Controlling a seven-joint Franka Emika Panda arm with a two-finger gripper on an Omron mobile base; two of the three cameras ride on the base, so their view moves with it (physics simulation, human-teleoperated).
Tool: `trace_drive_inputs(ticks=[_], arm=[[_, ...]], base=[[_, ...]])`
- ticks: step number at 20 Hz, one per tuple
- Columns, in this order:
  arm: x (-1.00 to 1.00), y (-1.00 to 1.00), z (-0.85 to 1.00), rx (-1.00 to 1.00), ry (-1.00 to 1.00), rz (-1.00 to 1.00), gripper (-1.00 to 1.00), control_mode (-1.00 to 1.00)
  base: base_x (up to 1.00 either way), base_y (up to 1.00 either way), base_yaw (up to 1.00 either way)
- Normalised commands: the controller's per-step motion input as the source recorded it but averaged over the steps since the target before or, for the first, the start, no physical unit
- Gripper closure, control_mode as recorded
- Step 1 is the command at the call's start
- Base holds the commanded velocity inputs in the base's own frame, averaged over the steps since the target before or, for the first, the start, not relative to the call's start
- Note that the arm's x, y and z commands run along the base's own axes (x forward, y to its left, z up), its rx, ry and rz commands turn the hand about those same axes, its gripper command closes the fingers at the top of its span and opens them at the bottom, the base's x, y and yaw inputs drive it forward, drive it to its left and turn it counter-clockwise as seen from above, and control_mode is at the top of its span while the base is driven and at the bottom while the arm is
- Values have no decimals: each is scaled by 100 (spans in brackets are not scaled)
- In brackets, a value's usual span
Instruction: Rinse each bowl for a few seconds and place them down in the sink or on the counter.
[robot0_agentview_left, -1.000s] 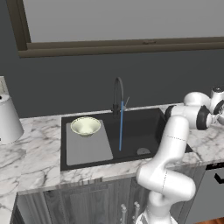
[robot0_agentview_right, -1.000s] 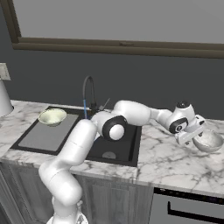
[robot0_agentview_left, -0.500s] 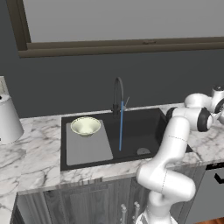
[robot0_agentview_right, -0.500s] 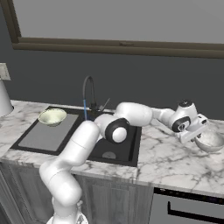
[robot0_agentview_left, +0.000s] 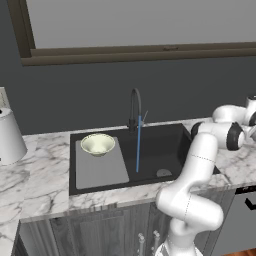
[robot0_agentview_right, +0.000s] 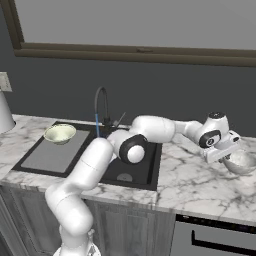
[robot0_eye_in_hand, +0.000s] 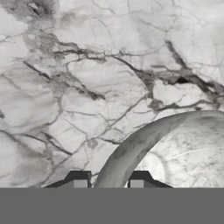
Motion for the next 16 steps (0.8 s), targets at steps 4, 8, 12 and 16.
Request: trace_drive_inputs(ticks=[4, 8, 12, 16], arm=[[-38, 33, 16, 1, -2, -1, 100, -100], [-32, 47, 7, -6, -10, 0, 100, -100], [-27, 48, 6, -9, -12, 0, 100, -100], [-27, 47, 15, -8, -12, 0, 100, -100]], base=[[0, 0, 0], [0, 0, 0], [0, 0, 0], [0, 0, 0]])
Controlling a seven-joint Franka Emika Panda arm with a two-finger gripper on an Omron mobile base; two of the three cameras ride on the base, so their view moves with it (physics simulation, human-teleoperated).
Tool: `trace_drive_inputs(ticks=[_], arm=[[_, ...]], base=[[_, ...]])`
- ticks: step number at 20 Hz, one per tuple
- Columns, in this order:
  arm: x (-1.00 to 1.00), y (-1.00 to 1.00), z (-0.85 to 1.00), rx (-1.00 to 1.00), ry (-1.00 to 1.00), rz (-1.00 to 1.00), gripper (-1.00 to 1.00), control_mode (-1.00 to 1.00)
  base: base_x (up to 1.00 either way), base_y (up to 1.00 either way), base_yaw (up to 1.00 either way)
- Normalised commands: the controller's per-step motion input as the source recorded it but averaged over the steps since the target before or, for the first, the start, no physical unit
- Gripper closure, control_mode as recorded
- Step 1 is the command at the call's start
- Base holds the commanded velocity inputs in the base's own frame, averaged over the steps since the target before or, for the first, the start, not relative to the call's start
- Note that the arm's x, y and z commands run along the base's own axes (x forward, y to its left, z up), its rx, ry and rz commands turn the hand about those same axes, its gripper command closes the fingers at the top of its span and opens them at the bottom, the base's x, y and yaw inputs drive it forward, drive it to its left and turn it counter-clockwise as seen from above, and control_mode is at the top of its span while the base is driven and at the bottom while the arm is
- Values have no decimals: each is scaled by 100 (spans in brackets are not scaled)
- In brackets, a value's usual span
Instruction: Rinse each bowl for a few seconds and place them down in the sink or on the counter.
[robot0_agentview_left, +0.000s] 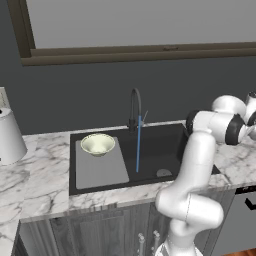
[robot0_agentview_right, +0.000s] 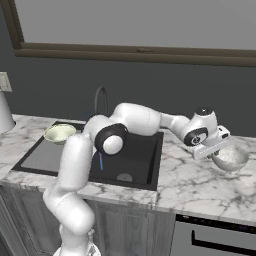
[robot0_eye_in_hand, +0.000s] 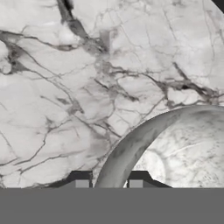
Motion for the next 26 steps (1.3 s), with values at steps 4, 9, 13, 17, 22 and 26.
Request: trace_drive_inputs(ticks=[4, 9, 13, 17, 22, 26], arm=[[-27, 46, 26, -7, -9, 1, 100, -100], [-16, 39, 50, -8, -1, 6, 100, -100], [-13, 39, 56, -9, 2, 9, 100, -100], [-14, 36, 55, -10, 5, 12, 100, -100], [-18, 32, 49, -11, 6, 13, 100, -100], [-18, 33, 46, -11, 6, 13, 100, -100]], base=[[0, 0, 0], [0, 0, 0], [0, 0, 0], [0, 0, 0], [0, 0, 0], [0, 0, 0]])
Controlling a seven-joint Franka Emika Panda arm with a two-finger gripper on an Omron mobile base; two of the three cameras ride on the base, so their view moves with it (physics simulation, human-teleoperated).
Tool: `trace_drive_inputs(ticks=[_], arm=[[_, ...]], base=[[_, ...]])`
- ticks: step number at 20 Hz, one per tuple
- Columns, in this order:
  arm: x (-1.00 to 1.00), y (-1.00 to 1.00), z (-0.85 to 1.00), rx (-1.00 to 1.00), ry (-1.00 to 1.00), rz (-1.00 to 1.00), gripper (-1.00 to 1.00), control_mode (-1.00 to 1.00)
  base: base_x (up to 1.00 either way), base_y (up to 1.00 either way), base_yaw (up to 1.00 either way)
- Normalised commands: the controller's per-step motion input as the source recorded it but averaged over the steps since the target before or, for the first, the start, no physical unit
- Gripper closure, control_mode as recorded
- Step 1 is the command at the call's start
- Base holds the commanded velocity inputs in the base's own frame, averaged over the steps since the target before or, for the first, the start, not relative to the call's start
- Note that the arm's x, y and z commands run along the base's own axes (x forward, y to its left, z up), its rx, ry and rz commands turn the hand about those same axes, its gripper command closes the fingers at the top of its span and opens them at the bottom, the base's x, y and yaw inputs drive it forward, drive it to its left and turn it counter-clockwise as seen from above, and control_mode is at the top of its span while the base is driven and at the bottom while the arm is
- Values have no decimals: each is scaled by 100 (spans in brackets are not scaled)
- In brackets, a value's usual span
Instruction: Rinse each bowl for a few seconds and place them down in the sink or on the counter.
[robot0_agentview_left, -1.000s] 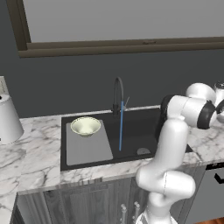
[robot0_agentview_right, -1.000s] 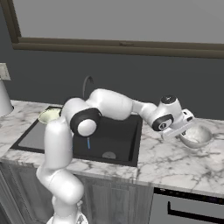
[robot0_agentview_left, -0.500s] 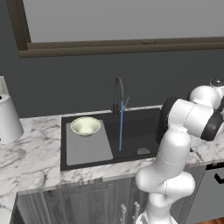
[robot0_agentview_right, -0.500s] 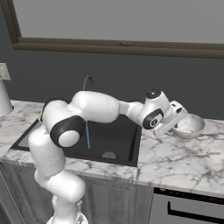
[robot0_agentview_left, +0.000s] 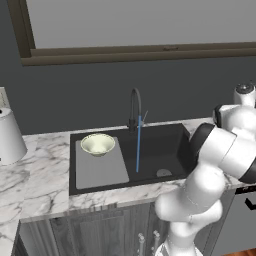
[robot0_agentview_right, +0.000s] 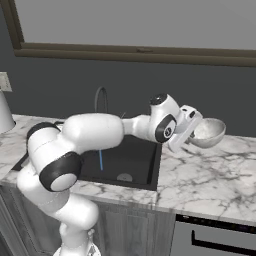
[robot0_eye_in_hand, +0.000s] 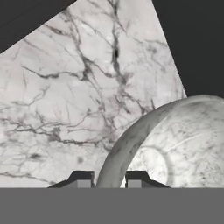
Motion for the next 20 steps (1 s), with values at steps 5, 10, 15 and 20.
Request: trace_drive_inputs(ticks=[5, 10, 15, 20], arm=[[-18, 38, 29, -7, 8, 13, 100, -100], [-14, 33, 20, -3, 9, 14, 100, -100], [-11, 26, 15, 0, 10, 16, 100, -100], [-5, 23, 18, 0, 12, 17, 100, -100]], base=[[0, 0, 0], [0, 0, 0], [0, 0, 0], [0, 0, 0]])
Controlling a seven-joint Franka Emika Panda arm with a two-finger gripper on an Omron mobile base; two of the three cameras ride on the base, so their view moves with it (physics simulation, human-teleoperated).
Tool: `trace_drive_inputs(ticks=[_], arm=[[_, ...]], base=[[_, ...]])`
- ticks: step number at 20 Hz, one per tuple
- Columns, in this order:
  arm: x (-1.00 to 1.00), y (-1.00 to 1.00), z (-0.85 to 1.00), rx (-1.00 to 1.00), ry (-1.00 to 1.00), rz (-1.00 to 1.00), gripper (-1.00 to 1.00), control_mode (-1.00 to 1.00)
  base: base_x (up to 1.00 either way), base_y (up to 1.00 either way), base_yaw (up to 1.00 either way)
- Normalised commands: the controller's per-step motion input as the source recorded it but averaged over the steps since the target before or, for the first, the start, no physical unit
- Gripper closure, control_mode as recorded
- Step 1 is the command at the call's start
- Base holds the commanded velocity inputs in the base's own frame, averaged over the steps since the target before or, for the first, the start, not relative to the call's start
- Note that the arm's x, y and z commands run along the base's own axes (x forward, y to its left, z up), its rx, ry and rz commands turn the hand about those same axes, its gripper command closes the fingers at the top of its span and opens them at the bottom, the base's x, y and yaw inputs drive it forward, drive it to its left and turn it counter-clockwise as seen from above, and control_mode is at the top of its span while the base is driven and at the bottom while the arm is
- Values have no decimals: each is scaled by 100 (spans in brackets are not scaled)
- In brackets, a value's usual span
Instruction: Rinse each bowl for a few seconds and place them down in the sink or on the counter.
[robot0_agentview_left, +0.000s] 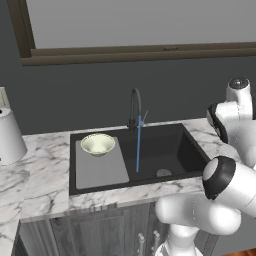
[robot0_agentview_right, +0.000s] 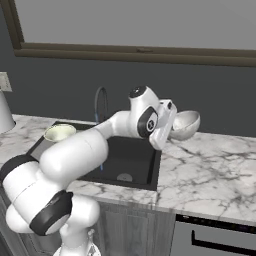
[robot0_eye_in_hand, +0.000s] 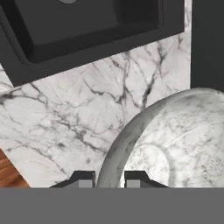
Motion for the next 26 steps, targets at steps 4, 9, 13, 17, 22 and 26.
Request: trace_drive_inputs(ticks=[4, 9, 13, 17, 22, 26], arm=[[-7, 18, 19, 0, 12, 17, 100, -100], [-11, 19, 16, 0, 11, 17, 100, -100], [-13, 19, 11, -1, 10, 17, 100, -100], [-15, 19, 9, -2, 10, 17, 100, -100], [-14, 21, 5, -1, 10, 17, 100, -100], [-12, 26, 2, 0, 9, 14, 100, -100]], base=[[0, 0, 0], [0, 0, 0], [0, 0, 0], [0, 0, 0], [0, 0, 0], [0, 0, 0]])
